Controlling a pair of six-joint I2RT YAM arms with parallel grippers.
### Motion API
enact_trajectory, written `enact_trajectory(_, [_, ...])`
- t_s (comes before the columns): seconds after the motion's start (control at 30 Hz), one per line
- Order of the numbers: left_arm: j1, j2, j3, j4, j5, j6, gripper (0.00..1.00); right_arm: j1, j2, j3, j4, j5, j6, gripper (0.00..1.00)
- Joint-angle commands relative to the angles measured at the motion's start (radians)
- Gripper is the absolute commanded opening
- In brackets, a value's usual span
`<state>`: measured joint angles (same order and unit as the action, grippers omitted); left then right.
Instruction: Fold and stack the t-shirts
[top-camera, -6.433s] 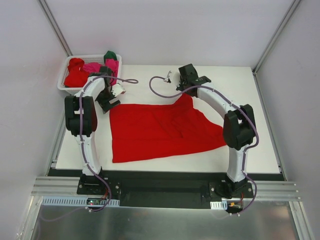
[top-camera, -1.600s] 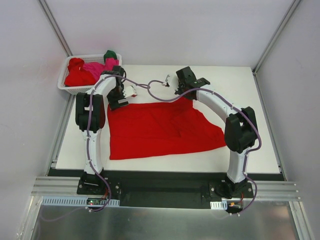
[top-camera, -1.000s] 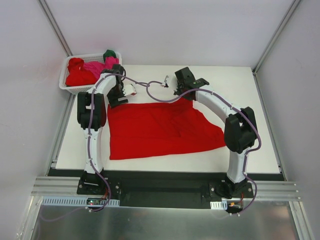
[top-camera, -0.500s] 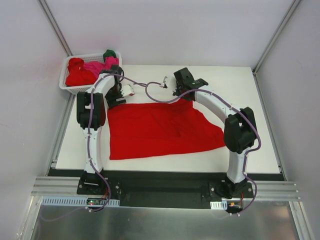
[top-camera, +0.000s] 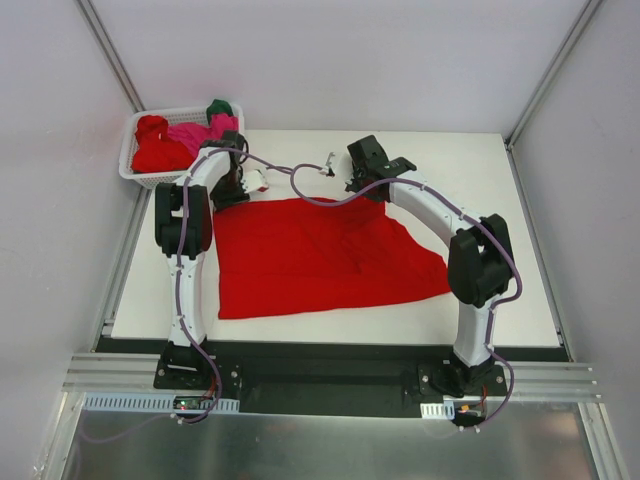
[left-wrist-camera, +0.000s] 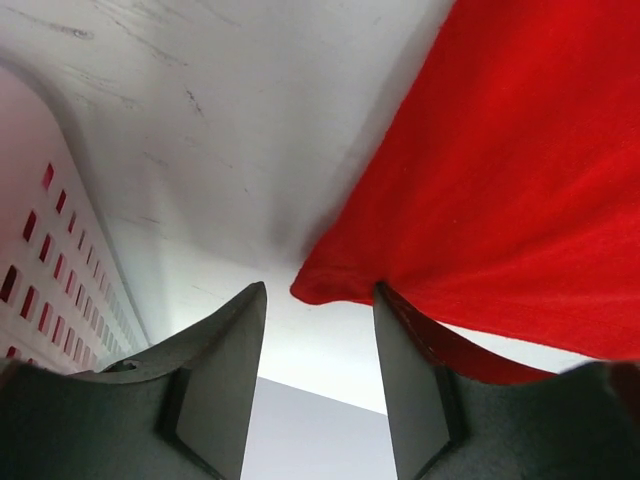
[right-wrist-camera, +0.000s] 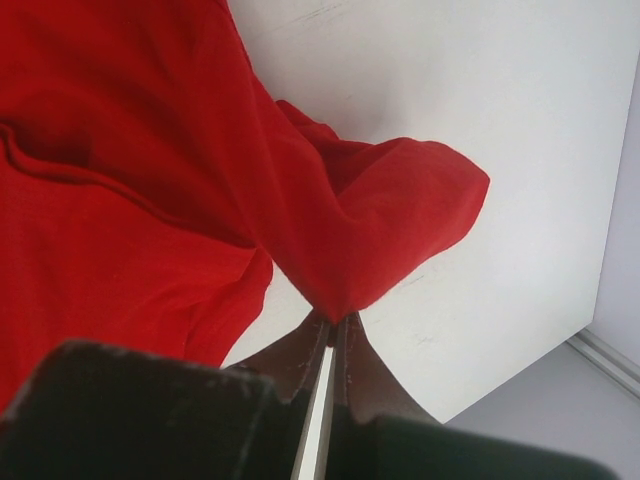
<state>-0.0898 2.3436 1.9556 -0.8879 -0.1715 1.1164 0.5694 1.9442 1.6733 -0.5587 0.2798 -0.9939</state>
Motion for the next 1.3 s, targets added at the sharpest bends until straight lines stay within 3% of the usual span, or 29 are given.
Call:
enact_trajectory(0.0, [0.001, -0.024, -0.023, -0.005, 0.0, 0.003, 0.46, 0.009, -0.002, 0.011, -0.015, -0.007, 0.023, 0.01])
enact_trajectory(0.2, [-0.014, -0.066, -0.099, -0.005, 0.023, -0.023, 0.34, 0.012, 0.004, 0.023, -0.015, -0.011, 0.026, 0.01])
enact_trajectory(0.27, [-0.016, -0.069, -0.115, -0.005, 0.029, -0.033, 0.25, 0.015, 0.005, 0.025, -0.014, -0.01, 0.026, 0.01])
enact_trajectory(0.33, [-0.021, -0.07, -0.124, -0.003, 0.032, -0.038, 0.22, 0.017, 0.005, 0.022, -0.017, -0.01, 0.026, 0.01])
enact_trajectory(0.4, [-0.024, -0.075, -0.129, -0.005, 0.035, -0.049, 0.09, 0.017, 0.002, 0.016, -0.017, -0.008, 0.026, 0.01])
enact_trajectory(0.53, [-0.03, -0.099, -0.135, -0.003, 0.049, -0.061, 0.0, 0.017, -0.007, 0.002, -0.018, -0.008, 0.026, 0.01])
enact_trajectory(1.27, [-0.053, -0.283, -0.218, -0.005, 0.063, -0.09, 0.0, 0.018, -0.142, -0.101, -0.05, -0.011, 0.069, 0.01])
